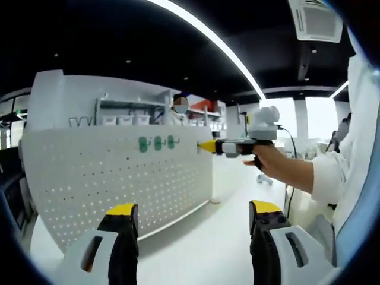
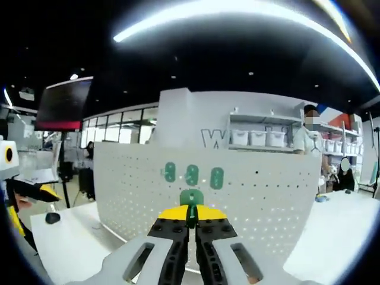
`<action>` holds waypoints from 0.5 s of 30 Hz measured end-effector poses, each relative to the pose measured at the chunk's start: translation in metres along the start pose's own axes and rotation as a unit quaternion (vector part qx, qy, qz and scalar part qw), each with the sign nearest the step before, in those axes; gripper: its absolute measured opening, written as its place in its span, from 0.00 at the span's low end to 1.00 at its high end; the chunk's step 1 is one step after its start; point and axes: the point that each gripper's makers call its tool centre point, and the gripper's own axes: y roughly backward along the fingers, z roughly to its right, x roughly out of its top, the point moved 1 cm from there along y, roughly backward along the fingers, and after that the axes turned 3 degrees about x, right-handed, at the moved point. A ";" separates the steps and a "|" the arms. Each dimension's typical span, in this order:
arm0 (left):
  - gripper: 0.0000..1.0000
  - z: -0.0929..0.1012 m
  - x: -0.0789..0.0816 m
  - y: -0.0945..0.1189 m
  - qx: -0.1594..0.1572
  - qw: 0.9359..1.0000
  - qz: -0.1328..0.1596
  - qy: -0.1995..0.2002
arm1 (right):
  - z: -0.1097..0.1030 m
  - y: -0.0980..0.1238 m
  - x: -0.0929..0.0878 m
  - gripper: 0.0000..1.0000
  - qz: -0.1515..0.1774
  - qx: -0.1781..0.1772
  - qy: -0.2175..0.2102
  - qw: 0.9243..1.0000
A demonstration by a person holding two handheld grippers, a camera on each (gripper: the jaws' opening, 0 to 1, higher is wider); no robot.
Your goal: Insert the hook assembly into the mounting plate slot until the hook locks in place.
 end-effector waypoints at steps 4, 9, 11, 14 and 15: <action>0.78 -0.002 -0.001 0.002 0.003 1.000 0.000 0.003 | 0.020 -0.012 0.005 0.00 0.009 -0.023 -0.001 1.000; 0.77 -0.005 -0.004 0.005 0.007 1.000 -0.002 0.007 | 0.035 -0.028 0.011 0.00 0.019 -0.041 0.003 0.999; 0.76 -0.006 -0.004 0.006 0.010 1.000 -0.002 0.008 | 0.040 -0.035 0.012 0.00 0.021 -0.047 0.000 0.999; 0.76 -0.009 -0.005 0.008 0.014 1.000 -0.003 0.009 | 0.048 -0.044 0.012 0.00 0.022 -0.057 0.003 0.998; 0.76 -0.010 -0.005 0.009 0.015 1.000 -0.003 0.010 | 0.050 -0.046 0.013 0.00 0.024 -0.058 0.002 0.998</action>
